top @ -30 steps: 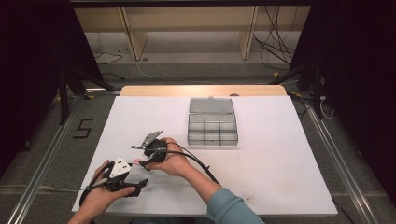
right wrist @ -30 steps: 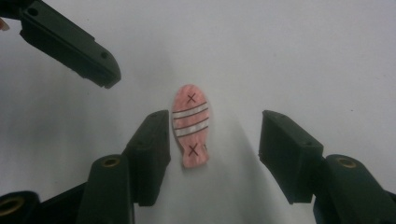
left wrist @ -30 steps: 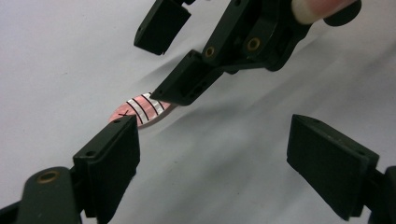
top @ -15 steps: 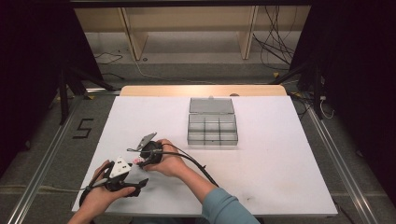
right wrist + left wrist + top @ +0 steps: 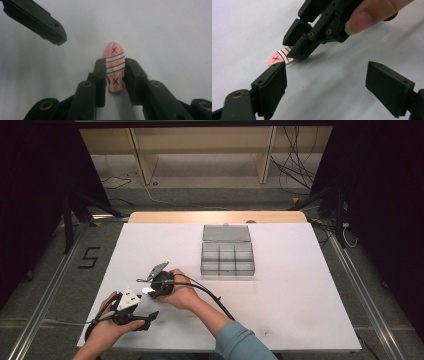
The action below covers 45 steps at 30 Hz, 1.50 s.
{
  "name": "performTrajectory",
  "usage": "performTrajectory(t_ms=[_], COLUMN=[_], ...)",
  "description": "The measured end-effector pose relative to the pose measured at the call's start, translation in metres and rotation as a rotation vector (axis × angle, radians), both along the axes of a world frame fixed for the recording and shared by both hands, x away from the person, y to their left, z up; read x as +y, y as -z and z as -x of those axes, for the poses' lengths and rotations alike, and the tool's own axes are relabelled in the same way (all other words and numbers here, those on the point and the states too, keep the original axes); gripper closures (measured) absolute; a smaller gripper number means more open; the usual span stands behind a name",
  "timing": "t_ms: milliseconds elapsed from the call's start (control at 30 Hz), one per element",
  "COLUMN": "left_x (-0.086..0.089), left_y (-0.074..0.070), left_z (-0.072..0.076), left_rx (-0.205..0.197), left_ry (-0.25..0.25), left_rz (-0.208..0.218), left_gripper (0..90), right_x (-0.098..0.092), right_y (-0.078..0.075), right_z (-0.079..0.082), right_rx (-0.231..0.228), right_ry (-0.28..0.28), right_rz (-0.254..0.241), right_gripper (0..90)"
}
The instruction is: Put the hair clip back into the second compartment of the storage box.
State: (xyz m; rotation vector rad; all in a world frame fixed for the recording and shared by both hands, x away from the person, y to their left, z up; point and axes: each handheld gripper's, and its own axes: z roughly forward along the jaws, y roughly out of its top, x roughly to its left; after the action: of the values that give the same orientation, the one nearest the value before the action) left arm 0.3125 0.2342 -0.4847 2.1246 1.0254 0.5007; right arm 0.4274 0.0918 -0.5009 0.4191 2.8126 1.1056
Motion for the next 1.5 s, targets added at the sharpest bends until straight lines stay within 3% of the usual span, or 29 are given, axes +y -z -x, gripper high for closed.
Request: performTrajectory(t_ms=[933, 1500], left_x=[0.0007, 0.0009], left_y=[-0.0002, -0.0003], left_z=[-0.0002, 0.0000], left_rx=[-0.001, -0.003], left_ry=[0.000, 0.000], left_rz=[-0.003, -0.003], left_gripper=[17.0, 17.1], right_x=[0.0003, -0.0012], right_y=[-0.0015, -0.0055], right_z=[0.0023, 0.0017], right_rx=[-0.001, -0.014], right_ry=[-0.013, 0.013], right_rz=[0.002, -0.016], right_gripper=[78.2, 78.7])
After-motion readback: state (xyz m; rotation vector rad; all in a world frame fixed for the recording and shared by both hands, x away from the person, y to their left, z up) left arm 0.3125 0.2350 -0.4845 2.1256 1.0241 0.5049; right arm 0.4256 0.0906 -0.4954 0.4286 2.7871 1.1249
